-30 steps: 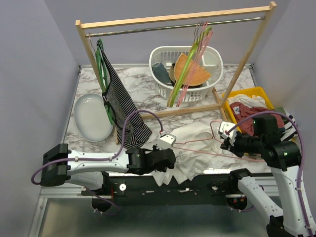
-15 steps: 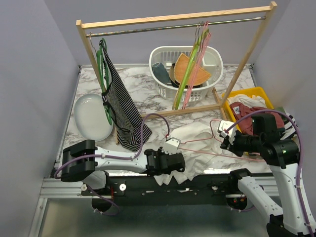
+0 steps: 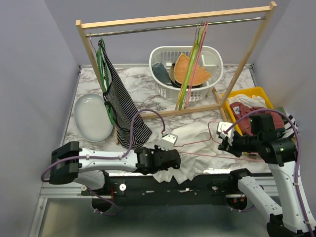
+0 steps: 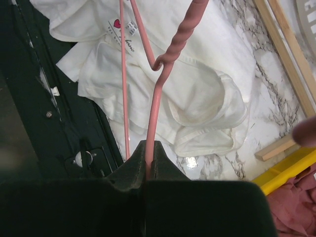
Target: Place the tank top on the hanger
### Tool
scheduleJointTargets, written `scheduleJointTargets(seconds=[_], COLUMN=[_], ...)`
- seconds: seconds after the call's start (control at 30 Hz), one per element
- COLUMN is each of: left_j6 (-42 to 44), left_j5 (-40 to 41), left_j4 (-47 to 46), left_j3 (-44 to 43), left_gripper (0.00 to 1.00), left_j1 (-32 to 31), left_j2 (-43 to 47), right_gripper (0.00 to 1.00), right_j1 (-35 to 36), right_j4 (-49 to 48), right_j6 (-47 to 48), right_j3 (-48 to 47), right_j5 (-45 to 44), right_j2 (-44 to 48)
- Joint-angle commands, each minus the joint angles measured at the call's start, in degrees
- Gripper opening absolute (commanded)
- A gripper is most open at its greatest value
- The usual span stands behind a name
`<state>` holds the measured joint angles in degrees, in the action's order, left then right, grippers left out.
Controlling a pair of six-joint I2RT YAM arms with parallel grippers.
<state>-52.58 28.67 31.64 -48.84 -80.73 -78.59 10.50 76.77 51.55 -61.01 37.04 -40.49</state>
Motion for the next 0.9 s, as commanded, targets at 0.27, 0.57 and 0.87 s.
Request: scheduleJointTargets(seconds=[0.27,0.57,0.87], left_j6=[6.7,9.7,12.2], left_j5=[-4.6,-7.7,-10.3], left_j4=[-2.6,-2.2,-3.0], left_j3=[3.3,0.9,-0.3], left_gripper=[0.0,0.0,0.0], left_j1=[9.2,10.1,10.2], left_j2=[12.8,14.8,19.3], right_gripper=[0.0,0.0,0.01], right_j1=[-0.2,-0.1,-0.2], right_j4=[9.3,3.2,-1.0], right_j6=[7.5,5.8,7.9], right_j3=[1.3,3.0,4.0], right_j5=[7.2,5.6,10.9], right_j2=[-1.4,-5.3,-13.2])
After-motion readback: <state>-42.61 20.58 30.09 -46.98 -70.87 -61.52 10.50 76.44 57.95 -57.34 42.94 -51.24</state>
